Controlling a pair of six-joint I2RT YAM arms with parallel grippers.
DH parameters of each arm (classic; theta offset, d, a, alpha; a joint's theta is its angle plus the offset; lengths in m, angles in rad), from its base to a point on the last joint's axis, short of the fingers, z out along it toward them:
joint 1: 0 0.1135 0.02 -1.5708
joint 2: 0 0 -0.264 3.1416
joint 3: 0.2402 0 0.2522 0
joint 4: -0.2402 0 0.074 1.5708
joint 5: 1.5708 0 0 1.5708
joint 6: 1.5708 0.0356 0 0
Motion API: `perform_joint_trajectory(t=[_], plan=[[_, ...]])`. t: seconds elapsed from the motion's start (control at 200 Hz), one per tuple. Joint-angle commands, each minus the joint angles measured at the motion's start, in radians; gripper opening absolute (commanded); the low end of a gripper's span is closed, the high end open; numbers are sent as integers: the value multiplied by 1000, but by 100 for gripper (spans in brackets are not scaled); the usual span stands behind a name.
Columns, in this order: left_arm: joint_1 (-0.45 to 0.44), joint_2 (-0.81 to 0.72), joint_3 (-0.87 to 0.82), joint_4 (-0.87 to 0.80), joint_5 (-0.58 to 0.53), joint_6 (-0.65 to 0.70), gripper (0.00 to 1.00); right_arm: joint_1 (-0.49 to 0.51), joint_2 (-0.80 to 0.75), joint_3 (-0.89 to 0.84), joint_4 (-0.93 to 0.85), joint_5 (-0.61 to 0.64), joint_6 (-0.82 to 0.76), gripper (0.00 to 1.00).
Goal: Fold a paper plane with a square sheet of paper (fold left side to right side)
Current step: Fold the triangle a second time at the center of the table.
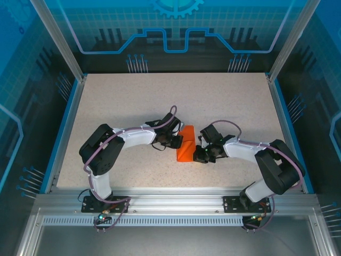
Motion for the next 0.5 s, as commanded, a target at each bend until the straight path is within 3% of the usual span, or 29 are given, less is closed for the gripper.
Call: perform_joint_trajectory(t=[0.0, 0.495], plan=[[8, 2, 15, -30, -29, 31, 2, 12, 27, 9, -65, 29, -17, 5], [8, 18, 14, -25, -31, 31, 2, 13, 30, 8, -66, 30, -16, 6]])
